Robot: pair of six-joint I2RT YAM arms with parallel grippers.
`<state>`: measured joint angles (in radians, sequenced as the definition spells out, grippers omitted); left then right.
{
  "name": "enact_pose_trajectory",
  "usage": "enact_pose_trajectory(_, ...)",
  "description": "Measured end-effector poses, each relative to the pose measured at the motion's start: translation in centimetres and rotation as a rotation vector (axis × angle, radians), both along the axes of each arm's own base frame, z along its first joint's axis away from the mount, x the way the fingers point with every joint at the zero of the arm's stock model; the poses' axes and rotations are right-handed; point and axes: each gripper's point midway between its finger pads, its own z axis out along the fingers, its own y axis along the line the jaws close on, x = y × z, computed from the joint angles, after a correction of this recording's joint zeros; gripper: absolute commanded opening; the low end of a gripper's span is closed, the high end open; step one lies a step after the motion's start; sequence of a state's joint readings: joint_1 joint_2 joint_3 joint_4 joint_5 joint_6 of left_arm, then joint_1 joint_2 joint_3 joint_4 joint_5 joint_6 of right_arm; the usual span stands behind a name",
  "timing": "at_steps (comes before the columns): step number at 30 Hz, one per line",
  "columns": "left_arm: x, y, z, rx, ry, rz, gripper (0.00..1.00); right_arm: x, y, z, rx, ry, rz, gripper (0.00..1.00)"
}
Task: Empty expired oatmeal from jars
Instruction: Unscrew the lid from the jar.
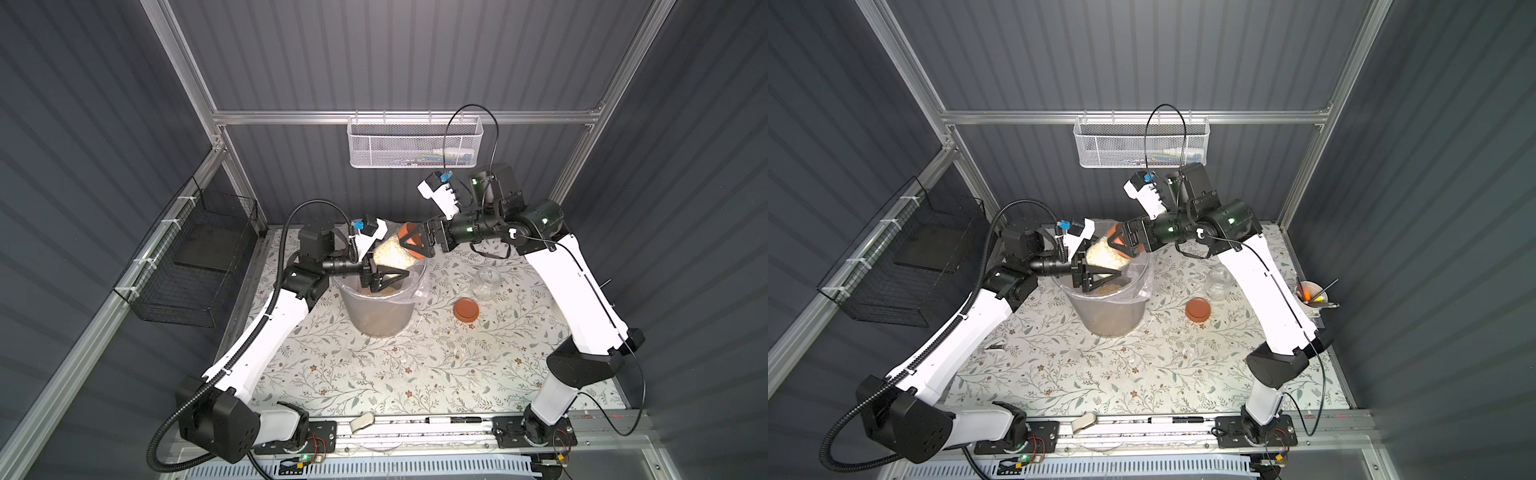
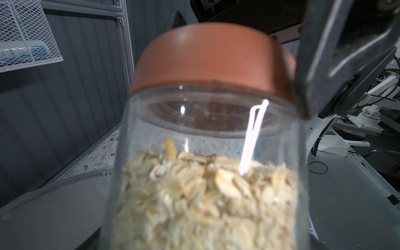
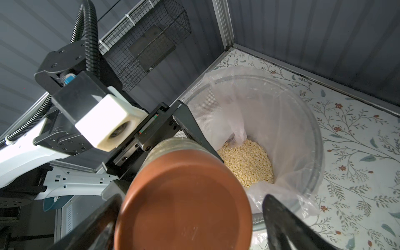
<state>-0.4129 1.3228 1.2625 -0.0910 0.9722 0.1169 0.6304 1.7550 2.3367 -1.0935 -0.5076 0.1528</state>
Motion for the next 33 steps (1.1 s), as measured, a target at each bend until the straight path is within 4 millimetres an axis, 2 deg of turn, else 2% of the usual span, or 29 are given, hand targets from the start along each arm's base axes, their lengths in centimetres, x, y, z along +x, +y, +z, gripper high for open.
enact_pose_trajectory(8,-0.1,0.0,-0.4,0.011,0.005,-0.002,0.0,-0.5,0.3,-0.4,-0.008,0.012,0.018,0.54)
enact_pose_trajectory(10,0.0,0.0,-0.4,0.013,0.002,0.0,0.0,-0.5,0.3,-0.5,-0.012,0.009,0.022,0.48)
enact_pose_trajectory(17,-0.1,0.1,-1.0,0.031,-0.009,-0.001,0.0,-0.7,0.1,-0.9,-0.045,-0.028,0.052,0.48)
enact_pose_trajectory(26,-0.7,0.4,-1.0,0.026,0.0,-0.043,0.0,-1.4,1.1,-0.3,-0.077,-0.241,0.22,0.43)
enact_pose_trajectory(30,-0.6,0.8,-0.8,0.024,-0.005,-0.034,0.0,-1.3,1.8,0.0,-0.082,-0.29,0.289,0.57)
enact_pose_trajectory(33,-0.4,1.4,-0.9,0.029,0.0,-0.018,0.0,-1.1,2.2,-0.2,-0.071,-0.3,0.337,0.77)
